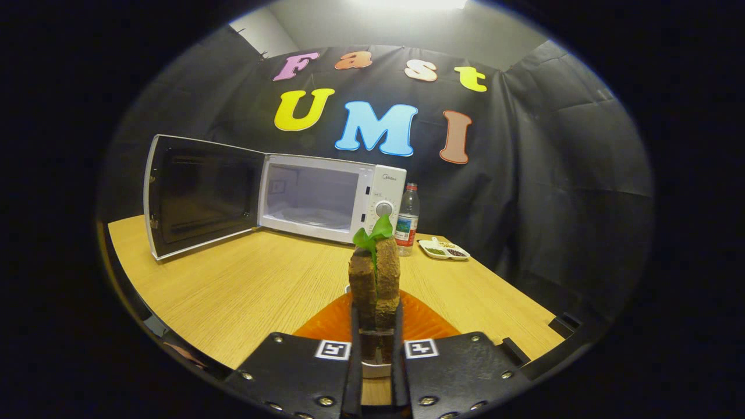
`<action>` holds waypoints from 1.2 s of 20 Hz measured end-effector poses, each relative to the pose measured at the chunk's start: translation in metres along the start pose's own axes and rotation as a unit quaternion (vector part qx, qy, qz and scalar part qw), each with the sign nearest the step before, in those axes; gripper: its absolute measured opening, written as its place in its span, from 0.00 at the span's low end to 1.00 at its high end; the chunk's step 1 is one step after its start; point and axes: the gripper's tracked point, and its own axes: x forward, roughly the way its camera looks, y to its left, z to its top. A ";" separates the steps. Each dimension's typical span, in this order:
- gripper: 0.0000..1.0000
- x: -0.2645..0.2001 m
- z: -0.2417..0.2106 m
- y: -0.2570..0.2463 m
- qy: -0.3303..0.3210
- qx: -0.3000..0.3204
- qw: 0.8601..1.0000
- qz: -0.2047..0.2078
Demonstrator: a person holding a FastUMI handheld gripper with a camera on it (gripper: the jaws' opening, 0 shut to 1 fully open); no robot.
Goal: Open the microwave, put the food inside, and close the microwave door.
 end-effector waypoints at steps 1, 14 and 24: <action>0.19 -0.001 0.002 -0.001 -0.001 0.001 1.000 0.001; 0.19 0.026 0.099 0.083 -0.086 0.013 0.994 0.072; 0.19 0.131 0.121 0.154 -0.054 0.059 0.989 0.126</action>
